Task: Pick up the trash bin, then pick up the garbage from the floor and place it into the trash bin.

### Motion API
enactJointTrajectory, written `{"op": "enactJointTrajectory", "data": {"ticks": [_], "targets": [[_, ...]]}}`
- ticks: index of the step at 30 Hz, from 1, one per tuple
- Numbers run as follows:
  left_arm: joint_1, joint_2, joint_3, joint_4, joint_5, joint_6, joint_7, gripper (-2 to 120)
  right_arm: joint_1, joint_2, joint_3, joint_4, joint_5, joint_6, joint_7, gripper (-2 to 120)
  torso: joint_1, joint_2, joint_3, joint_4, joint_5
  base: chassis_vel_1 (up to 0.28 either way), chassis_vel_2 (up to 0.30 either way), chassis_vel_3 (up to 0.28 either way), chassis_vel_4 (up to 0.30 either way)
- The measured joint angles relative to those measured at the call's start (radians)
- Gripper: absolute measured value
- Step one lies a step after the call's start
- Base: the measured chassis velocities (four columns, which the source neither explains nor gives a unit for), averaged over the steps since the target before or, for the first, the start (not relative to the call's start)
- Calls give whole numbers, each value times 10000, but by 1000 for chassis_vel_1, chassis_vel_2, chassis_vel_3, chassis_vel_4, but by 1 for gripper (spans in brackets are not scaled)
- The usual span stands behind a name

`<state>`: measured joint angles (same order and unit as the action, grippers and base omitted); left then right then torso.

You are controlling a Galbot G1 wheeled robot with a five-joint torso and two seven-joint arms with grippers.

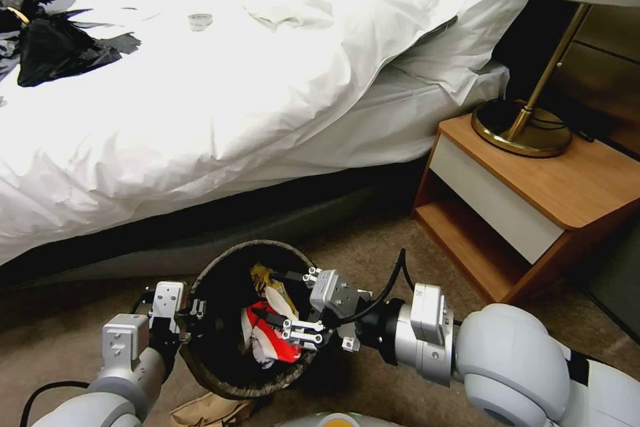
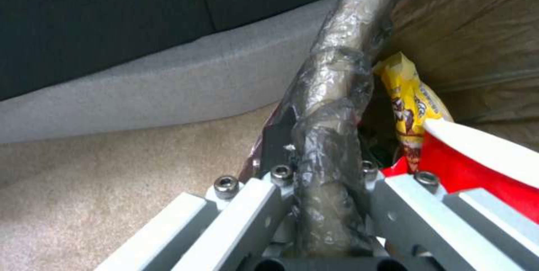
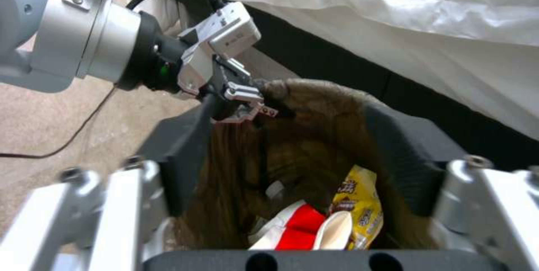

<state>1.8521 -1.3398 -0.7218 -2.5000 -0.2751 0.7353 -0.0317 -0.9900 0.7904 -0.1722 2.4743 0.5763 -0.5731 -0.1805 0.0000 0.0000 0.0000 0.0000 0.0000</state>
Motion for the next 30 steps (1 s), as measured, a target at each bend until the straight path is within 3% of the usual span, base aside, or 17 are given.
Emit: {"op": "enactJointTrajectory", "data": {"ticks": [9, 19, 22, 29, 30], "targets": [[-11, -15, -13, 0, 5, 0, 5, 1, -93, 66, 425, 102, 133, -13, 183, 99, 0, 0, 0, -1, 1, 0, 0, 0, 0], [-17, 19, -64, 0, 6, 0, 9, 1, -327, 23, 1568, 253, 1220, 487, 2413, 100, 0, 0, 0, 2, 0, 0, 0, 0, 0], [-21, 20, -122, 0, 9, 0, 9, 1, -1452, 218, 2839, 256, 1062, 1102, 2969, 100, 0, 0, 0, 0, 1, 0, 0, 0, 0], [-66, 1, -144, 0, 8, 0, 24, 1, -2775, 705, 4241, 260, 507, 1966, 4516, 100, 0, 0, 0, 2, 1, 0, 0, 0, 0], [-113, -27, -145, 0, 1, 0, 27, 1, -3471, 926, 4972, 260, 98, 2278, 4719, 100, 0, 0, 0, 1, 1, 0, 0, 0, 0]]}}
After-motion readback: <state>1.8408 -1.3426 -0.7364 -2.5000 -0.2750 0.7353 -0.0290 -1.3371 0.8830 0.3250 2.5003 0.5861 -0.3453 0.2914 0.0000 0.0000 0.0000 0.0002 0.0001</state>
